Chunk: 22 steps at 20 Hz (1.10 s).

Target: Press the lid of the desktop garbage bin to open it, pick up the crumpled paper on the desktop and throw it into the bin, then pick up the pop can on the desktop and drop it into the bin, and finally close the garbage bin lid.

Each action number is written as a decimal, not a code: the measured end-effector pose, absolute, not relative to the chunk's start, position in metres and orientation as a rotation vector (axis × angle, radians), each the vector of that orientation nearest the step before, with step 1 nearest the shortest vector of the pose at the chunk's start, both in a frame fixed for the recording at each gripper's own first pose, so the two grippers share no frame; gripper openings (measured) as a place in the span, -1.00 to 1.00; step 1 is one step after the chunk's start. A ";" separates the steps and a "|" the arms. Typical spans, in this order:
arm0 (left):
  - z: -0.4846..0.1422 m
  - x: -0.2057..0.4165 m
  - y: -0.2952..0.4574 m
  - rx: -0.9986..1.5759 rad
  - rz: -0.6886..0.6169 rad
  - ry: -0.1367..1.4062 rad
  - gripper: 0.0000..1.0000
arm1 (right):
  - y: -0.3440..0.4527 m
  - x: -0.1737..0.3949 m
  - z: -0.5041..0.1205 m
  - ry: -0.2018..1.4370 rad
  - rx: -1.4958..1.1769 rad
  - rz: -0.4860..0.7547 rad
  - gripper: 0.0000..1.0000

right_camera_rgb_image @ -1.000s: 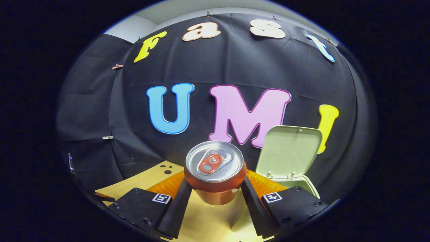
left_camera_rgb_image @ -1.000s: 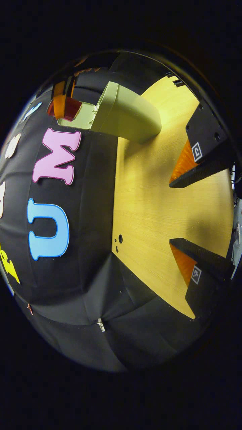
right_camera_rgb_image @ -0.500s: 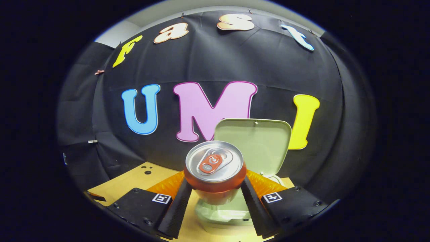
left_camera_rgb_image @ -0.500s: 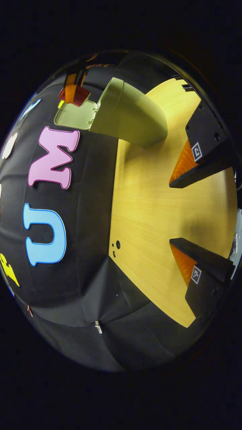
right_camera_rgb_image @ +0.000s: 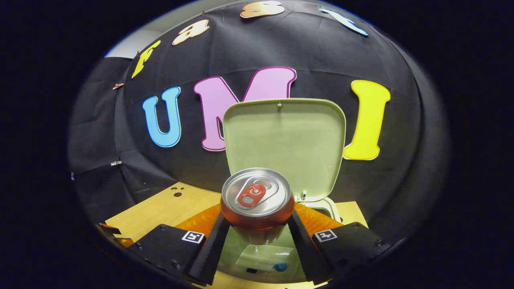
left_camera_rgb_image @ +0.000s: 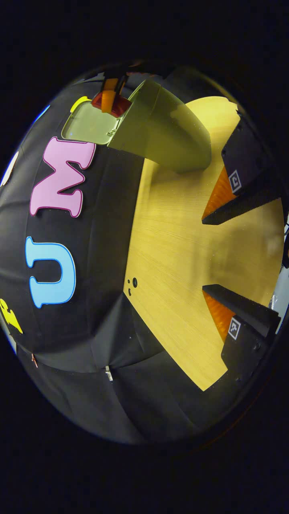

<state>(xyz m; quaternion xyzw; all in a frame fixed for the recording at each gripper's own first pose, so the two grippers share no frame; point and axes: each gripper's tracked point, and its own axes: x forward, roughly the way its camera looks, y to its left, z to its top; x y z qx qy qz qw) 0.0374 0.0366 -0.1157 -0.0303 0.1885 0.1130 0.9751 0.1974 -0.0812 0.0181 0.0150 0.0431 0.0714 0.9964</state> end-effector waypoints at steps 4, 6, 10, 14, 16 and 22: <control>-0.115 0.024 0.033 -0.022 0.222 0.375 0.92 | -0.080 0.196 0.012 0.088 0.016 0.142 0.69; -0.118 0.017 0.034 -0.030 0.209 0.370 0.92 | -0.078 0.192 0.016 0.073 0.005 0.128 0.70; -0.119 -0.005 0.049 -0.047 0.216 0.357 0.92 | -0.078 0.180 0.037 0.030 0.001 0.091 0.93; -0.124 -0.028 0.067 -0.073 0.242 0.353 0.92 | -0.082 0.168 0.073 -0.030 -0.015 0.067 0.92; -0.128 -0.036 0.075 -0.077 0.253 0.357 0.92 | -0.085 0.163 0.093 -0.060 -0.009 0.053 0.92; -0.130 -0.052 0.088 -0.097 0.278 0.346 0.92 | -0.093 0.164 0.144 -0.123 -0.031 0.024 0.92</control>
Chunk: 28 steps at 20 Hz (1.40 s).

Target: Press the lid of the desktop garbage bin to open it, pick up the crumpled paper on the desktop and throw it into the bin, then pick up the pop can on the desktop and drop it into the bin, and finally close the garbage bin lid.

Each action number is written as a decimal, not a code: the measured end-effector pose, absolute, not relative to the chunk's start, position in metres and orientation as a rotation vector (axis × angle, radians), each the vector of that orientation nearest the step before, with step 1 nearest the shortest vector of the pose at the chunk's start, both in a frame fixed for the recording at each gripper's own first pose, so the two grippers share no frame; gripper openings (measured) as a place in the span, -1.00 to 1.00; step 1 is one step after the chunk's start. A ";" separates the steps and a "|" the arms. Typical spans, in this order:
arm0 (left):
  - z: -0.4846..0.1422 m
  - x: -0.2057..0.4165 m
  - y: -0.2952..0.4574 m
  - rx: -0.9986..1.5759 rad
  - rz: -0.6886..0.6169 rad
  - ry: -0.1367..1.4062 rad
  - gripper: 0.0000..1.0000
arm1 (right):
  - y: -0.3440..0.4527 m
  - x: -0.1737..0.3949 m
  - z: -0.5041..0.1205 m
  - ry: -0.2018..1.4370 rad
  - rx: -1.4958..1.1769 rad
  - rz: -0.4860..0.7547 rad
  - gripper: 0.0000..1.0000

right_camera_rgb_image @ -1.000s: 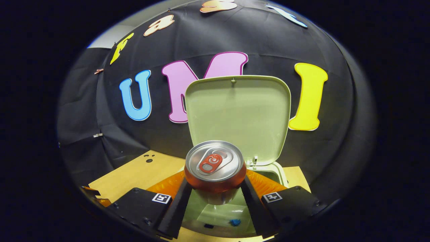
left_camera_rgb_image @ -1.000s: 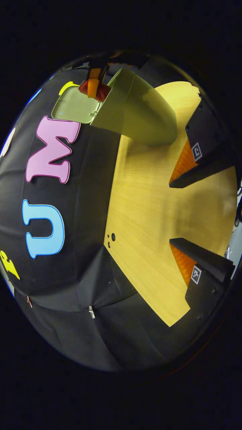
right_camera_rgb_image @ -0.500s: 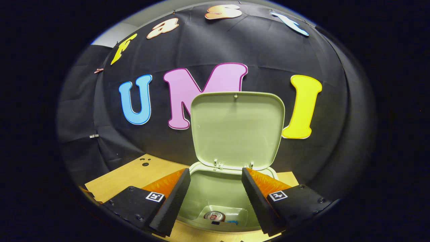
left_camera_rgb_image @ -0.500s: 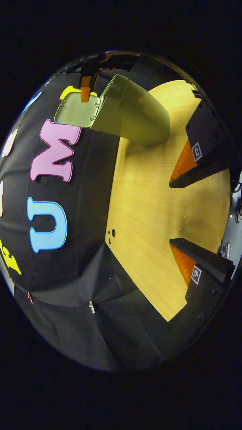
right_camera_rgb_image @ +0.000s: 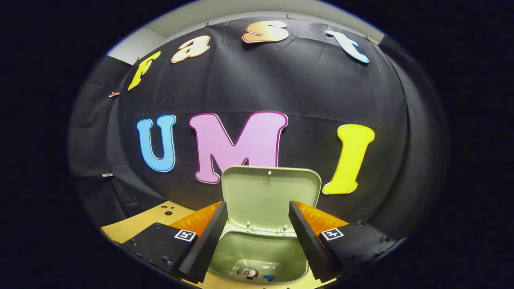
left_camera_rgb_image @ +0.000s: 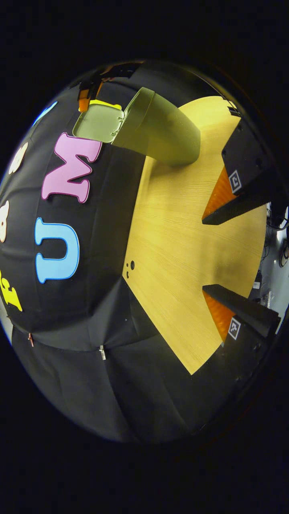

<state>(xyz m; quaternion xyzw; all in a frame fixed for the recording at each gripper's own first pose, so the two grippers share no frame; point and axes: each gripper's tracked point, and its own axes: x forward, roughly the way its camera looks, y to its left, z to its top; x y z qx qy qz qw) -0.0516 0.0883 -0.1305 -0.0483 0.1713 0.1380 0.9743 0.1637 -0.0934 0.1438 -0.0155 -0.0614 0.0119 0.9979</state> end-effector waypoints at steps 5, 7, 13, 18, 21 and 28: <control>-0.134 -0.058 0.092 -0.111 0.295 0.339 0.92 | -0.089 0.175 0.197 -0.213 -0.072 0.019 0.92; -0.134 -0.059 0.094 -0.123 0.304 0.333 0.92 | -0.088 0.183 0.211 -0.234 -0.082 0.012 0.92; -0.136 -0.055 0.108 -0.174 0.351 0.320 0.92 | -0.096 0.219 0.239 -0.255 -0.099 -0.033 0.94; -0.136 -0.063 0.121 -0.194 0.396 0.311 0.92 | -0.113 0.250 0.232 -0.194 -0.060 -0.092 0.94; -0.139 -0.070 0.129 -0.202 0.417 0.315 0.92 | -0.123 0.261 0.218 -0.152 -0.063 -0.124 0.94; -0.141 -0.087 0.139 -0.204 0.432 0.316 0.92 | -0.117 0.264 0.198 -0.079 -0.069 -0.129 0.95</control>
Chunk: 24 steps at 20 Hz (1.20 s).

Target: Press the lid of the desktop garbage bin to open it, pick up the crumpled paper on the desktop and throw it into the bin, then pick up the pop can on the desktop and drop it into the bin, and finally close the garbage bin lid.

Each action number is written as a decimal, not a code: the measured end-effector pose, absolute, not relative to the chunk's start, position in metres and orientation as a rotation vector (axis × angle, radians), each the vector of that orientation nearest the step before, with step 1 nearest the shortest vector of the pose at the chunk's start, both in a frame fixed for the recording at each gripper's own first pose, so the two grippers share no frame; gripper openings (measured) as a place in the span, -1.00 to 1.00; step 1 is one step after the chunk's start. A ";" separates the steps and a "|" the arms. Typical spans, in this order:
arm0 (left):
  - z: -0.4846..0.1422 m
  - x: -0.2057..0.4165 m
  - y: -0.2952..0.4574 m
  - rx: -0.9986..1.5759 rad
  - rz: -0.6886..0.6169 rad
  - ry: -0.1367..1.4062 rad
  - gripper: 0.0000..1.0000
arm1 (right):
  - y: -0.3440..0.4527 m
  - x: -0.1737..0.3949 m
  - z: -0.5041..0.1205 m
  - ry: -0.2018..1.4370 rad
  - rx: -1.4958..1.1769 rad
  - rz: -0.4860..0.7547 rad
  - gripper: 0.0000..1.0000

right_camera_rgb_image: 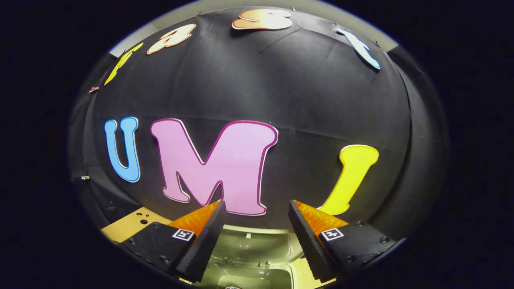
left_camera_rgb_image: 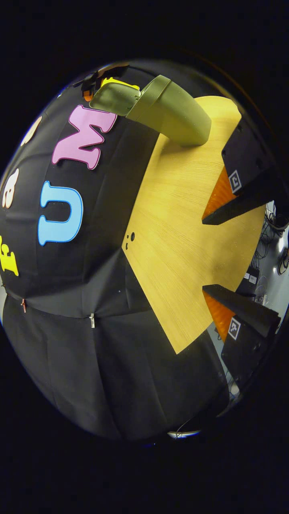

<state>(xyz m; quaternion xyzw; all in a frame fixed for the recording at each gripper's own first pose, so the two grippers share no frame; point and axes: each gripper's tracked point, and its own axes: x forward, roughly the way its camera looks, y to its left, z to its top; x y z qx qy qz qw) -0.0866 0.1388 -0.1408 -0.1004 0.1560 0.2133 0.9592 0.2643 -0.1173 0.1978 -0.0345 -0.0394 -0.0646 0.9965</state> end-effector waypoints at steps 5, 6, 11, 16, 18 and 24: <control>-0.142 -0.096 0.141 -0.196 0.422 0.312 0.92 | -0.113 0.247 0.193 -0.066 -0.077 -0.132 0.95; -0.141 -0.098 0.141 -0.192 0.416 0.312 0.92 | -0.111 0.242 0.190 -0.064 -0.072 -0.133 0.94; -0.145 -0.108 0.139 -0.170 0.382 0.319 0.92 | -0.104 0.208 0.171 -0.048 -0.046 -0.133 0.94; -0.143 -0.115 0.139 -0.143 0.342 0.315 0.92 | -0.097 0.171 0.133 0.002 -0.035 -0.134 0.94; -0.139 -0.118 0.138 -0.136 0.323 0.310 0.92 | -0.093 0.161 0.113 0.038 -0.039 -0.133 0.94; -0.120 -0.121 0.133 -0.087 0.259 0.280 0.92 | -0.089 0.137 0.049 0.145 0.017 -0.149 0.95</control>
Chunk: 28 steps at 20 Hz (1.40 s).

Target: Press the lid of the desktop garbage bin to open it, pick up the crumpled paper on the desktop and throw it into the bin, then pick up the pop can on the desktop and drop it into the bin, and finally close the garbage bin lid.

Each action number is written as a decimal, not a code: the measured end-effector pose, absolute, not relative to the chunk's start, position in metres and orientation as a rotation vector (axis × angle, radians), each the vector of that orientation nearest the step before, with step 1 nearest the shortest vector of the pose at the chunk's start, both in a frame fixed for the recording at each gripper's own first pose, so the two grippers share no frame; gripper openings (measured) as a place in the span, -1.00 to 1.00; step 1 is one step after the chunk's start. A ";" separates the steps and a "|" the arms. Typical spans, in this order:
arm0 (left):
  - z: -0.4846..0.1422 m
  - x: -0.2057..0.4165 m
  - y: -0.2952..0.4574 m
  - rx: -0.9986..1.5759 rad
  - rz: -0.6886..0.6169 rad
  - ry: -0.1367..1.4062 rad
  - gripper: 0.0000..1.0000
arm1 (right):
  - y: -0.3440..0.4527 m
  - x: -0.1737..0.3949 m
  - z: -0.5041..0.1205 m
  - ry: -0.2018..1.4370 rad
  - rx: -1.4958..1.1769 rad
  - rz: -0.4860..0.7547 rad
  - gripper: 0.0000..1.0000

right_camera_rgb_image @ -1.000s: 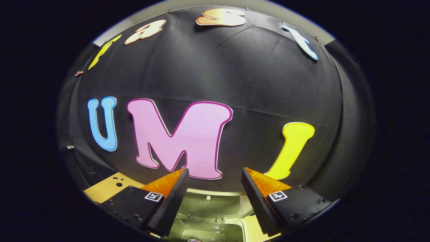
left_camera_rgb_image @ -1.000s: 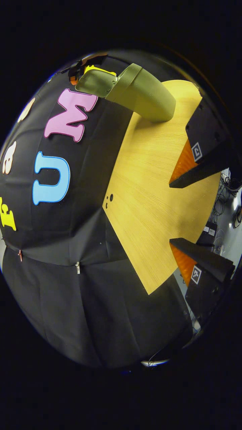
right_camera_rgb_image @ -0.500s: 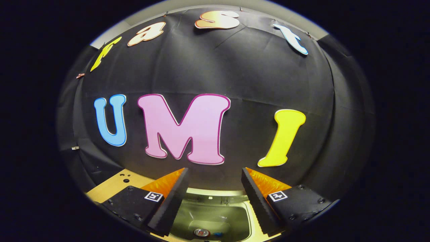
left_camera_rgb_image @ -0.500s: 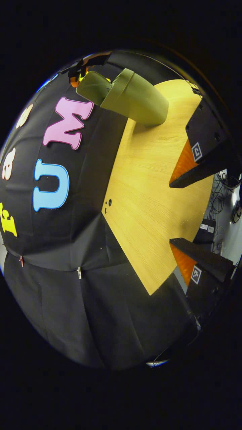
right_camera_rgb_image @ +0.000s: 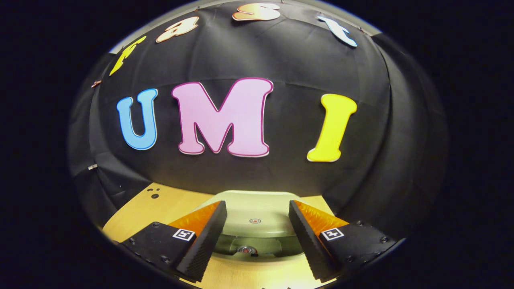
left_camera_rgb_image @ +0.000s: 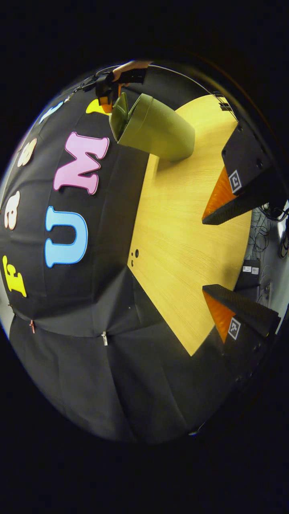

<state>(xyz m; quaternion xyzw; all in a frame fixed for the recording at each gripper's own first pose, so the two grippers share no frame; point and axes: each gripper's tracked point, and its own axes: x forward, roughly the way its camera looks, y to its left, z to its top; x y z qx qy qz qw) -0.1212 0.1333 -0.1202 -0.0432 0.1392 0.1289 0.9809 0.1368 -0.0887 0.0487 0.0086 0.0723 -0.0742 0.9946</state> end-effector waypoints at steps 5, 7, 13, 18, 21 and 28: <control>-0.103 -0.107 0.120 -0.090 0.227 0.259 0.92 | -0.087 0.134 0.011 0.194 0.044 -0.128 0.95; -0.097 -0.095 0.114 -0.090 0.222 0.254 0.92 | -0.087 0.134 -0.010 0.249 0.078 -0.117 0.96; -0.079 -0.047 0.087 -0.095 0.214 0.267 0.92 | -0.086 0.132 -0.009 0.208 0.067 -0.097 0.97; -0.060 -0.007 0.063 -0.050 0.158 0.256 0.92 | -0.084 0.131 -0.012 0.176 0.074 -0.061 0.99; -0.052 0.008 0.048 -0.028 0.108 0.247 0.92 | -0.083 0.131 -0.016 0.166 0.062 -0.053 0.99; -0.030 0.031 0.027 0.008 -0.035 0.213 0.92 | -0.081 0.132 -0.010 0.139 0.051 -0.076 0.98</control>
